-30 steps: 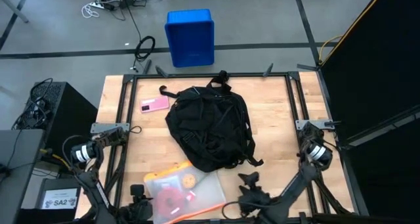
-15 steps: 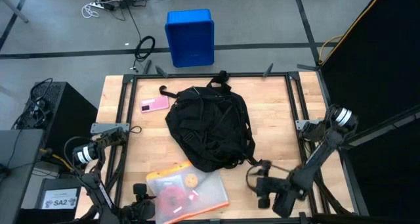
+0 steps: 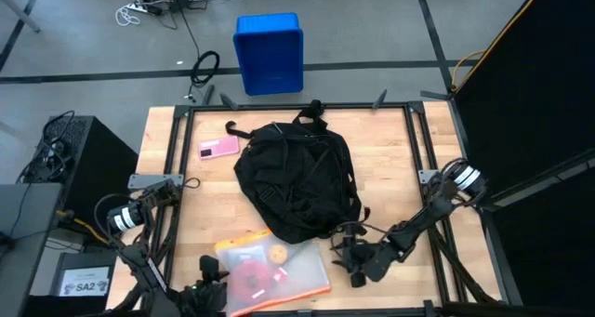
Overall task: Unpack backpack
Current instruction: Put the zip bag into the backpack
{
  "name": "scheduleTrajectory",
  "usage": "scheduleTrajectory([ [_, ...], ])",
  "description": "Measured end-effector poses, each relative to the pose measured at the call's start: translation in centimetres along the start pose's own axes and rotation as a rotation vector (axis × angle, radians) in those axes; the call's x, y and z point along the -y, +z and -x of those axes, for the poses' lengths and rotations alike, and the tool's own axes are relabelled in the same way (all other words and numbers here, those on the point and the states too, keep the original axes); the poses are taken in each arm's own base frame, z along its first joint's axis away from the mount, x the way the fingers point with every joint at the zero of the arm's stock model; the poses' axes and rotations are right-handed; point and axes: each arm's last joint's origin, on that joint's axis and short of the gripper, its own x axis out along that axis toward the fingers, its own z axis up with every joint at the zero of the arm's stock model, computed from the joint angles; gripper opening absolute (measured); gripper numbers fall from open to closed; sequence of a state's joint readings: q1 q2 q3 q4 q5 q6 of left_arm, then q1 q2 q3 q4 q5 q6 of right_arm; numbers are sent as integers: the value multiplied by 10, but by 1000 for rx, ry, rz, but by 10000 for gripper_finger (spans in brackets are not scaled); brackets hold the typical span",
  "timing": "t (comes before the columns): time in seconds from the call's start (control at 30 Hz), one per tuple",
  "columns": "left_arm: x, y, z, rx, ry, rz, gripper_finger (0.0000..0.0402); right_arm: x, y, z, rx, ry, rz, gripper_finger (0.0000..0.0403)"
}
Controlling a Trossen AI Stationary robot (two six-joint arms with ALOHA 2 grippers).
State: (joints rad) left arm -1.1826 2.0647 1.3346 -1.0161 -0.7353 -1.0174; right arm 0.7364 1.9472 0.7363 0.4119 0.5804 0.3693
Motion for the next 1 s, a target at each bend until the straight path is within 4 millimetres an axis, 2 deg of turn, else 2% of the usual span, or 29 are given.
scheduleTrajectory([
  [0.17,-6,8,-7,41,52,-36,132,-3,8,-20,61,24,-15,177],
  [0.43,-13,20,-19,108,133,-68,132,-2,29,-28,119,60,50,166],
  [0.7,-18,26,-24,148,181,-63,132,4,36,-34,125,55,37,153],
  [0.87,-14,22,-16,101,129,-20,132,4,36,-34,126,52,34,150],
  [1.0,-9,13,0,105,119,6,132,5,35,-34,123,53,11,149],
])
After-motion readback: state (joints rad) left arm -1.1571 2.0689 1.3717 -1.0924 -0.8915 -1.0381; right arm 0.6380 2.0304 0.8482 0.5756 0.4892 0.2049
